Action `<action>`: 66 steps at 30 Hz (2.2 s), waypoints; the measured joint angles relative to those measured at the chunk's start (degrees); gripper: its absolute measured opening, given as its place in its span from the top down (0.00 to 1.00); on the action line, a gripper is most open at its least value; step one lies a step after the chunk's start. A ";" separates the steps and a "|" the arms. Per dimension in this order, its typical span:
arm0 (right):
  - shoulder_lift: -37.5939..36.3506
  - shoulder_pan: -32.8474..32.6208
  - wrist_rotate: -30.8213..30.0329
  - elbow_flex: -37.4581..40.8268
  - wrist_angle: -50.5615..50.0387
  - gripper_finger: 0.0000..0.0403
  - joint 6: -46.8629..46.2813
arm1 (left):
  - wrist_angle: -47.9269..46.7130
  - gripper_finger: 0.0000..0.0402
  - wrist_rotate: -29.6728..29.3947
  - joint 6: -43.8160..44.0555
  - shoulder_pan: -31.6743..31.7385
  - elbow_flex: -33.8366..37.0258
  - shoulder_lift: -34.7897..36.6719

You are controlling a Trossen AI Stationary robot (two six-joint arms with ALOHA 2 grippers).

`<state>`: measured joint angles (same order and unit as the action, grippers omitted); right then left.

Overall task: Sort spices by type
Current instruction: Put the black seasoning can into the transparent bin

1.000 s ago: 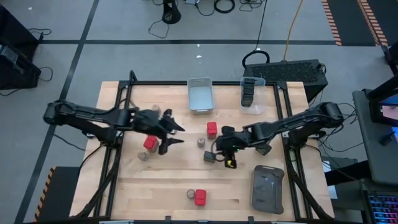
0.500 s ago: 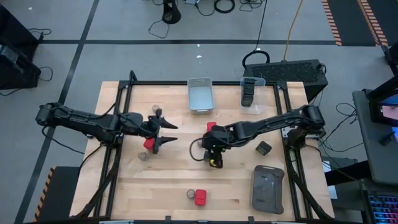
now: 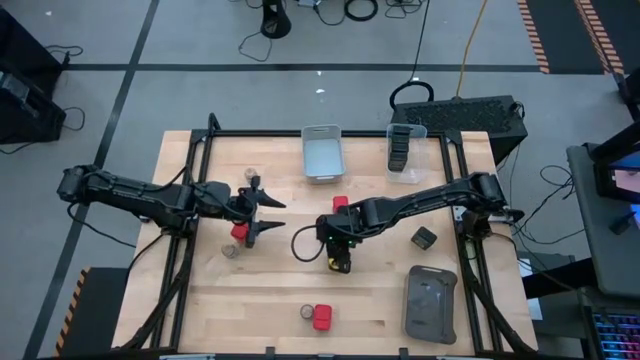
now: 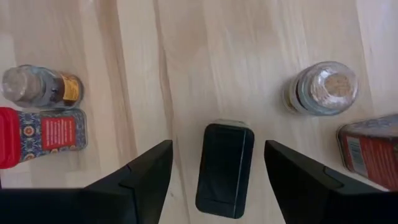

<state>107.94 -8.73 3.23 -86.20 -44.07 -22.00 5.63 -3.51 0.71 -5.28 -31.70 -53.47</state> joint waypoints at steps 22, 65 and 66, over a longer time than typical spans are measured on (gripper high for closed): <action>4.53 -0.37 -0.36 0.07 -2.66 0.42 -2.42 | -0.16 0.43 0.22 0.39 0.00 -0.07 -0.01; -7.44 6.14 -11.48 -19.15 -35.52 0.70 14.62 | -0.51 0.43 0.22 0.70 0.00 -0.11 -0.01; -9.46 6.98 -12.04 -17.66 -35.87 0.70 15.05 | -0.49 0.43 0.22 0.70 0.00 -0.11 -0.03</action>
<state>98.48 -1.75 -8.80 -103.86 -79.94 -6.95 5.15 -3.29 1.41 -5.28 -31.81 -53.49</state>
